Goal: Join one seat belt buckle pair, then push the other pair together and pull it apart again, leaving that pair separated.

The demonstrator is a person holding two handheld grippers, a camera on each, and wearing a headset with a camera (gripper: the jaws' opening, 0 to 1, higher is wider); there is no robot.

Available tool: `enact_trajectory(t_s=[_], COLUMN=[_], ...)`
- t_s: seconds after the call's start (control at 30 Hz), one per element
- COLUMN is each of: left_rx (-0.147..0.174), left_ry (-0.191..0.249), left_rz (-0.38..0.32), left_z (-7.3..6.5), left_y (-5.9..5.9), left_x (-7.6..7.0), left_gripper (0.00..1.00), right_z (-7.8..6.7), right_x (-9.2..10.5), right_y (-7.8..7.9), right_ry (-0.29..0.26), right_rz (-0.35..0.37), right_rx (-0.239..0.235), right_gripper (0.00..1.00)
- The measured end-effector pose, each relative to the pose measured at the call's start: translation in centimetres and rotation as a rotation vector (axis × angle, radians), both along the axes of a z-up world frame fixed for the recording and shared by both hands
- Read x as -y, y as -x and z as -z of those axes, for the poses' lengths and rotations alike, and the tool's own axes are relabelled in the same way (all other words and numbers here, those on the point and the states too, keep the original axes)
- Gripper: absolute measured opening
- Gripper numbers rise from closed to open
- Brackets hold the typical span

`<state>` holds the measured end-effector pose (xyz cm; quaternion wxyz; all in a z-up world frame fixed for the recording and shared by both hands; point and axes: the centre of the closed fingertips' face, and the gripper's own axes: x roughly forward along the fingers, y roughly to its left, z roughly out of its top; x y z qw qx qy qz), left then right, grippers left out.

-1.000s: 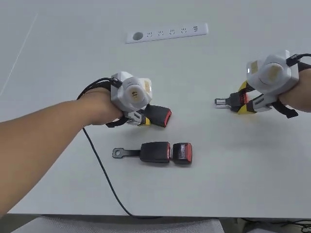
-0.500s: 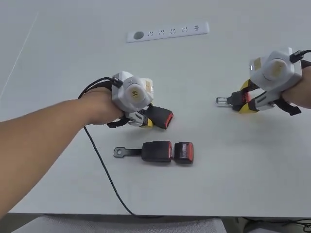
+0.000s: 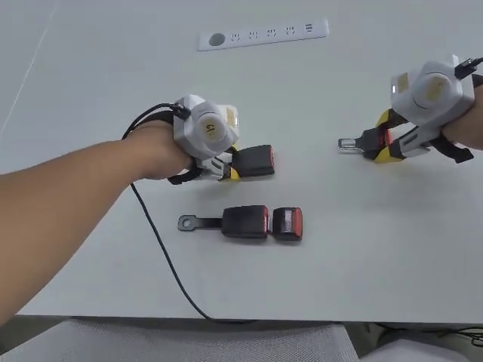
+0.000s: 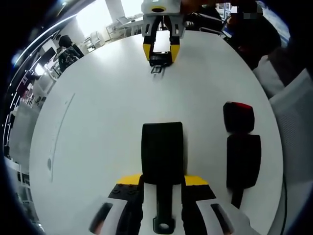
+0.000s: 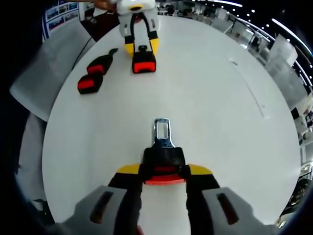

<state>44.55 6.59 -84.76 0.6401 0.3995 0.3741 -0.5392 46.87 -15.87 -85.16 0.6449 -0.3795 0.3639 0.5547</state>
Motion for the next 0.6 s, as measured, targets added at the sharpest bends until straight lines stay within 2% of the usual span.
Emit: enact_trajectory(t_s=[0.3,0.37,0.6], left_rx=[-0.004,-0.004,-0.007], left_ry=[-0.008,-0.010,-0.001], left_rz=[0.017,0.026,0.029], left_z=[0.1,0.1,0.1], left_y=[0.0,0.0,0.1], left_x=[0.0,0.0,-0.1], left_gripper=[0.30,0.30,0.30], right_z=[-0.1,-0.1,-0.1], right_x=[-0.4,-0.8,-3.1], right_y=[0.2,0.3,1.0], right_ry=[0.016,0.024,0.011], right_rz=[-0.032,-0.042,-0.053], right_rx=[0.024,0.036,0.035], right_gripper=[0.34,0.34,0.34])
